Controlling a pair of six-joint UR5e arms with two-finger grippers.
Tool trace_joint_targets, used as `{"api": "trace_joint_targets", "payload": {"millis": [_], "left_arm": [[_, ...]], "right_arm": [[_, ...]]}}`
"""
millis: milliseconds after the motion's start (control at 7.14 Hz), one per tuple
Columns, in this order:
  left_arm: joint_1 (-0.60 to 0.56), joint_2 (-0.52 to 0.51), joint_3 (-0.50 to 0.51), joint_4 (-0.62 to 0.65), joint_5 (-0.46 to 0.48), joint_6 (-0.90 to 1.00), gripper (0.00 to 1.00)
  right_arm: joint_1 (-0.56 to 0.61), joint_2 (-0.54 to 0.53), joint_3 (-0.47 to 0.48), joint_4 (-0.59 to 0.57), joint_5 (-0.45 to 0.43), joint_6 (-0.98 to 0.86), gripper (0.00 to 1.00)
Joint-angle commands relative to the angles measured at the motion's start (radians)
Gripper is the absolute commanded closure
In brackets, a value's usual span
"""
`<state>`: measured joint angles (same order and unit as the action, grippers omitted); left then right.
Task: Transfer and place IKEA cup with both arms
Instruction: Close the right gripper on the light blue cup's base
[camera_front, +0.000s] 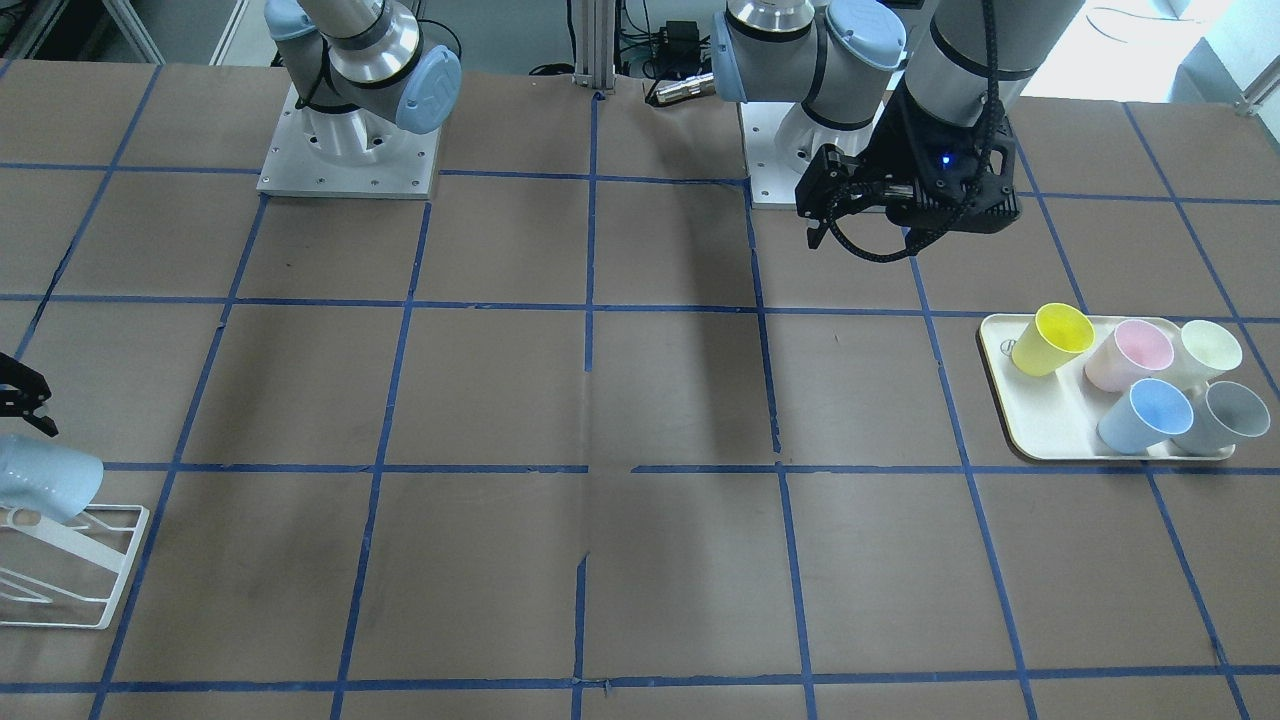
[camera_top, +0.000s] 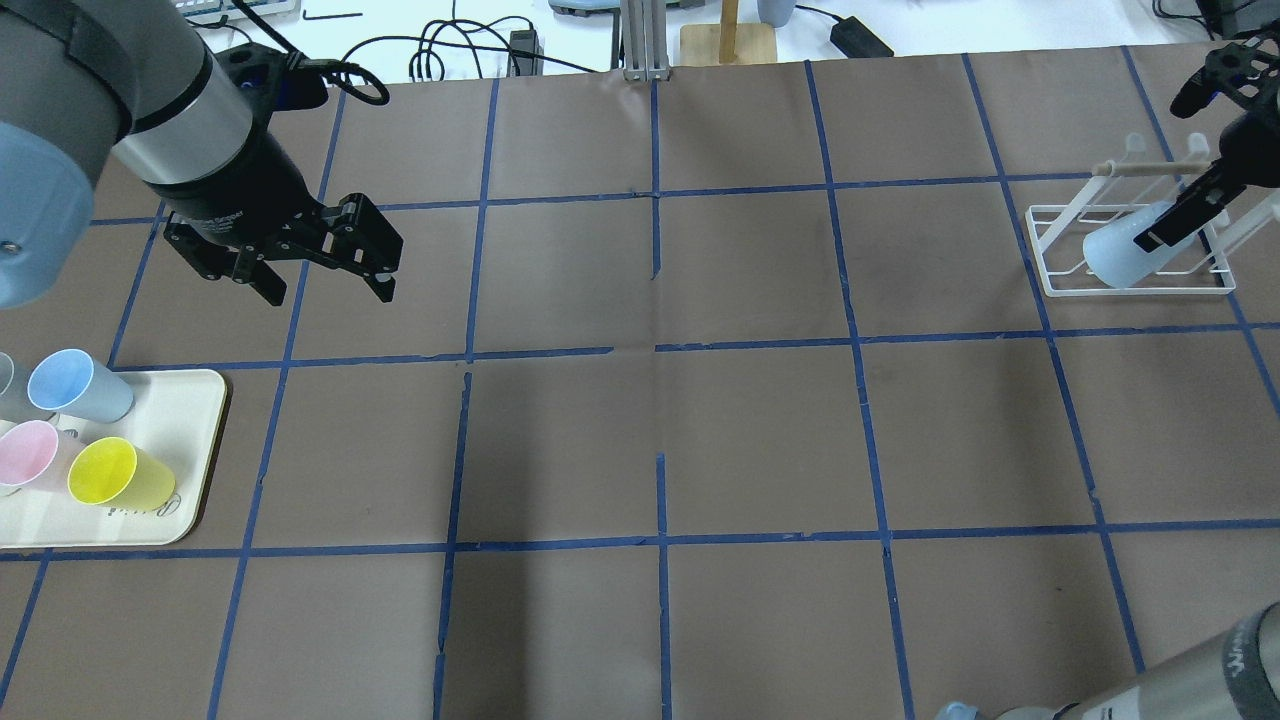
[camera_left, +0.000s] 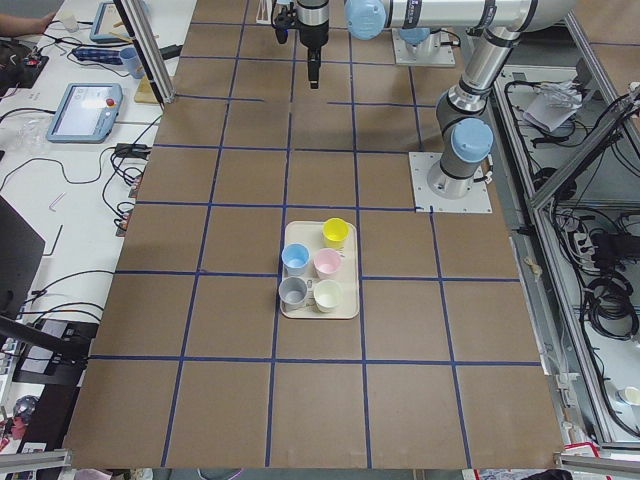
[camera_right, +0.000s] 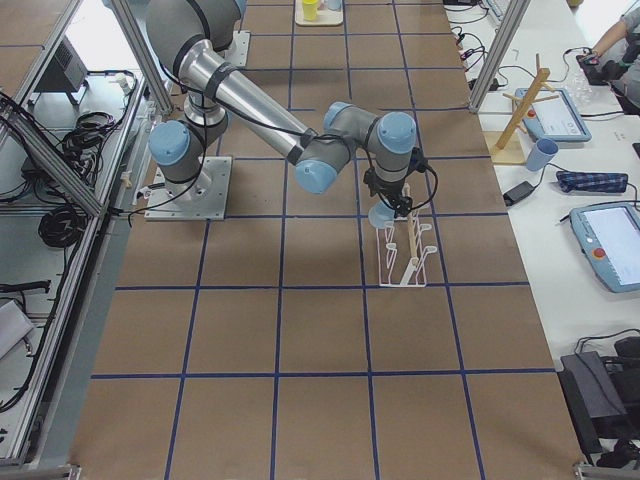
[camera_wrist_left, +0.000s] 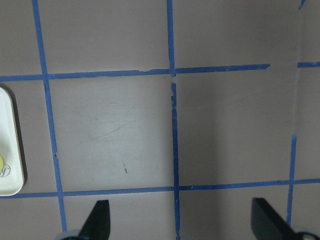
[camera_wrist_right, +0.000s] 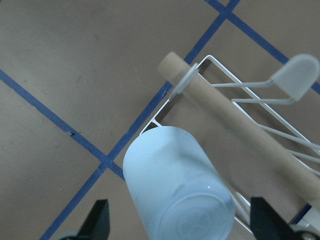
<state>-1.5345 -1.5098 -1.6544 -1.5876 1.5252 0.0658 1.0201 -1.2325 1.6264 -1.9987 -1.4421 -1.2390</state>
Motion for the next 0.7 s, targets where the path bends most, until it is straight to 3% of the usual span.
{"api": "trace_joint_targets", "payload": {"millis": [0,420,560], "left_arm": [[-0.003,-0.004,0.001,0.0,-0.014,-0.003,0.0],[-0.001,-0.016,0.001,0.008,-0.029,-0.003,0.0],[0.001,-0.021,0.001,0.009,-0.078,-0.003,0.0]], "right_arm": [[0.0,0.005,0.004,0.0,0.002,0.001,0.0],[0.0,0.031,0.004,-0.014,0.002,0.003,0.0],[0.0,0.033,0.006,-0.014,0.003,0.003,0.01]]}}
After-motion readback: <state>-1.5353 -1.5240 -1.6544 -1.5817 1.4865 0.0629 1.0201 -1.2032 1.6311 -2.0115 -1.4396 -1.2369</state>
